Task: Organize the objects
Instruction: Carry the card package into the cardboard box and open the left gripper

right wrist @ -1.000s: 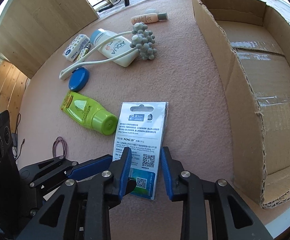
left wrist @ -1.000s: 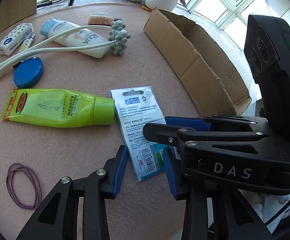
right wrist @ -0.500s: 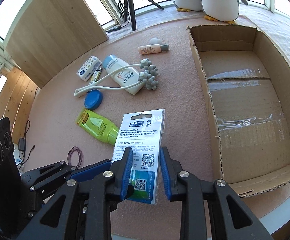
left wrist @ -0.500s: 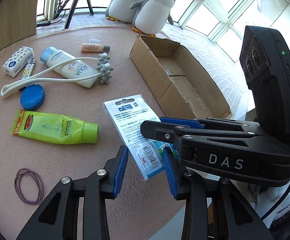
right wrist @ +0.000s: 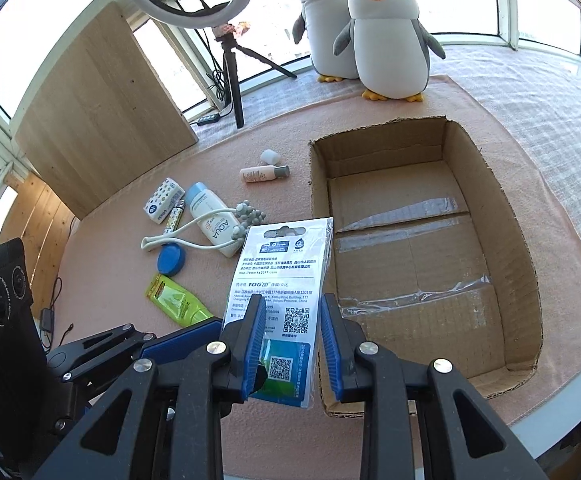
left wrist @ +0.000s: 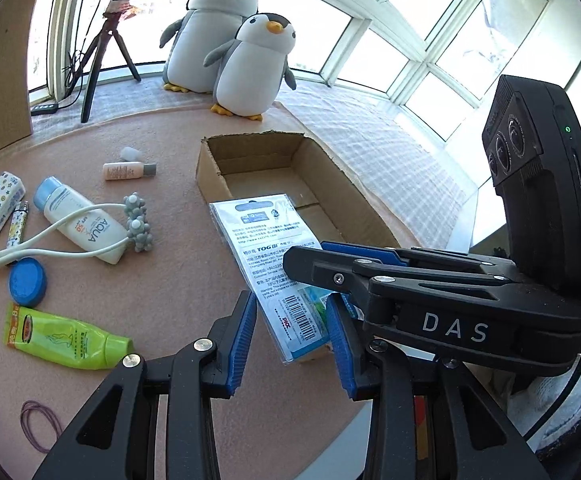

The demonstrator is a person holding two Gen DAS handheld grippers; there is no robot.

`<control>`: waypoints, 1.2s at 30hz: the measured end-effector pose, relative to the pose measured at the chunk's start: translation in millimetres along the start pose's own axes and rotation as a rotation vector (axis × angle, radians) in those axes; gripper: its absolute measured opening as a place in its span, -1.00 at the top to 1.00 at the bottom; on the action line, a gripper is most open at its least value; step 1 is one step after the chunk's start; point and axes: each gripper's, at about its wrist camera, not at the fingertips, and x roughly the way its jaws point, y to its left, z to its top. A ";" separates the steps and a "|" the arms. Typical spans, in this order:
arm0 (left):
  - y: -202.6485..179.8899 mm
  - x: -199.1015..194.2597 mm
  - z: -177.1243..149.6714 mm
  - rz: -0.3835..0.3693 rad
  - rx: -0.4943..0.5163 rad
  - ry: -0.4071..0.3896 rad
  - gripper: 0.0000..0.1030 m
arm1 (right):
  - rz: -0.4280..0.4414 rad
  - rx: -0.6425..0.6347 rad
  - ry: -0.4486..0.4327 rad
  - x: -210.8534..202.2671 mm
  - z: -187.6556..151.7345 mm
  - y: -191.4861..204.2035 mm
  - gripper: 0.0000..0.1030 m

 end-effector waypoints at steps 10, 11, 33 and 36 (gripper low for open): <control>-38.2 49.3 16.6 -0.037 0.057 0.039 0.24 | -0.047 0.057 -0.008 -6.9 8.1 -51.8 0.51; -40.1 52.1 17.4 -0.040 0.060 0.041 0.24 | -0.049 0.058 -0.008 -7.0 8.7 -54.5 0.51; 9.2 18.1 -4.3 0.050 -0.074 0.017 -0.39 | -0.025 0.011 0.000 4.0 8.3 -30.2 0.03; 29.1 6.9 -14.3 0.069 -0.124 0.011 -0.39 | 0.001 -0.016 0.011 9.5 8.2 -13.6 0.03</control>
